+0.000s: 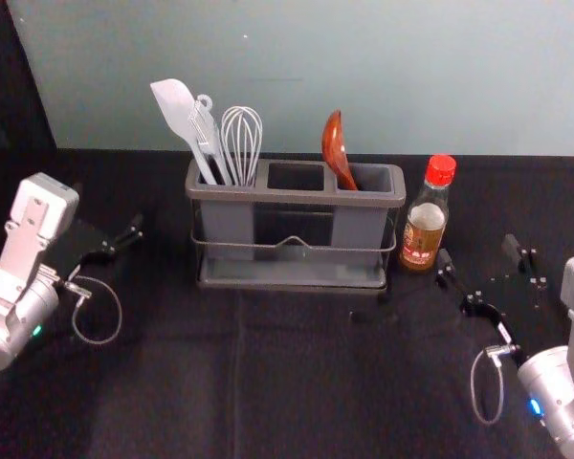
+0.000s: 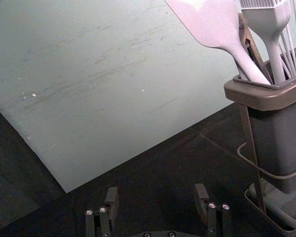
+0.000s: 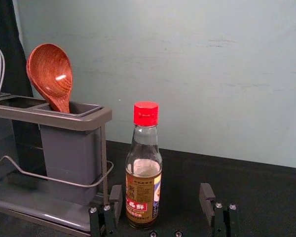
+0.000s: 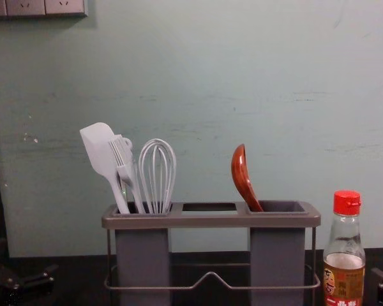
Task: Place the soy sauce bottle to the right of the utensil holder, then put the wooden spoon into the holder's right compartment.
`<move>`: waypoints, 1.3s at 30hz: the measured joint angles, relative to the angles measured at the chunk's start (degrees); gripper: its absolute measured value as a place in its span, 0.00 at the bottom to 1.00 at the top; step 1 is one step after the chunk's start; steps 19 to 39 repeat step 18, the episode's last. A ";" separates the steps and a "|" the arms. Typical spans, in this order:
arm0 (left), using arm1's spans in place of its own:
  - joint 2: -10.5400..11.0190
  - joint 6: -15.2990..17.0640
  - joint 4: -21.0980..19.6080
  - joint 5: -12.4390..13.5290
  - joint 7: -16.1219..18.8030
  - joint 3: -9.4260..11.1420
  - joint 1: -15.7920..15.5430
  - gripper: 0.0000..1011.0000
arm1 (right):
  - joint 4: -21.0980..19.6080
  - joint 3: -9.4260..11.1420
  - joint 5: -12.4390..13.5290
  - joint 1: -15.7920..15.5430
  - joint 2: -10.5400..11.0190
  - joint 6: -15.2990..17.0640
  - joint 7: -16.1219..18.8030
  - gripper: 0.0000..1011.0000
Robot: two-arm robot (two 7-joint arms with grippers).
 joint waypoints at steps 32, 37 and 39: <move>0.00 0.00 0.00 0.00 0.00 0.00 0.00 0.99 | -0.12 0.00 0.06 -0.05 0.08 0.00 -0.01 0.99; 0.00 0.00 0.00 0.00 0.00 0.00 0.00 0.99 | -0.12 0.00 0.06 -0.05 0.08 0.00 -0.01 0.99; 0.00 0.00 0.00 0.00 0.00 0.00 0.00 0.99 | -0.12 0.00 0.06 -0.05 0.08 0.00 -0.01 0.99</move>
